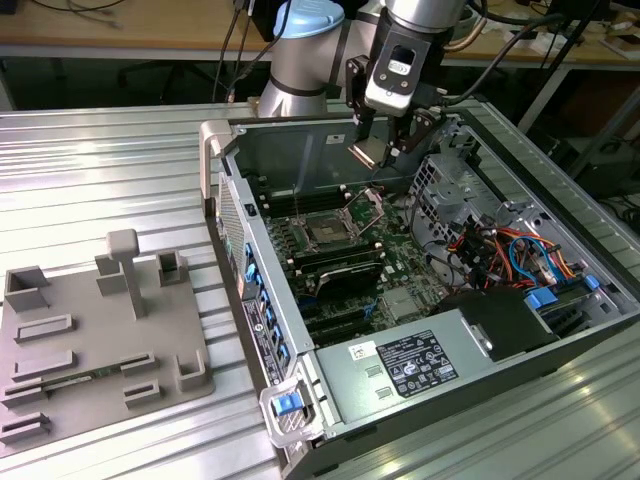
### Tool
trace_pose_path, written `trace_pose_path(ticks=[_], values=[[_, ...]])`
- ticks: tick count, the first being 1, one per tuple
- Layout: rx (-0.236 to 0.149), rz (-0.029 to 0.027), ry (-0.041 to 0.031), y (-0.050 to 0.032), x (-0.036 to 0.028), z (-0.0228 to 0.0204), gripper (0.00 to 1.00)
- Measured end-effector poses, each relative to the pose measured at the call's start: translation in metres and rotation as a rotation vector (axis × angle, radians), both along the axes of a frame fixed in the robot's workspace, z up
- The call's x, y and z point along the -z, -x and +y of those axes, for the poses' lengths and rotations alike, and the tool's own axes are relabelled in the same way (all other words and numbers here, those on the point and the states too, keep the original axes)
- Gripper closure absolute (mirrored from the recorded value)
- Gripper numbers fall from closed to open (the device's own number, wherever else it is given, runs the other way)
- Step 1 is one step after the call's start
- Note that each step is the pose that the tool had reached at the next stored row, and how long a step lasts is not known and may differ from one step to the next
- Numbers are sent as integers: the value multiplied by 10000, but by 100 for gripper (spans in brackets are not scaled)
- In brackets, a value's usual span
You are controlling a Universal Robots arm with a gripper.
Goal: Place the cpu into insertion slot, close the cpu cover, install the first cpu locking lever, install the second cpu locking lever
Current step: 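Place the cpu into insertion slot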
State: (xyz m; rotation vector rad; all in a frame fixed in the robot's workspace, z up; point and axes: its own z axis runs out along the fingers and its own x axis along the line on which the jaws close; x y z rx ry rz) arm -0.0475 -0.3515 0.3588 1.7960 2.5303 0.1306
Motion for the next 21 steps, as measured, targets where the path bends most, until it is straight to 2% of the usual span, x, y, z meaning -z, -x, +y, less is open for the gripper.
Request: trace_pose_path(ticks=[21], values=[[1390, 0, 0, 33, 4, 0, 45]])
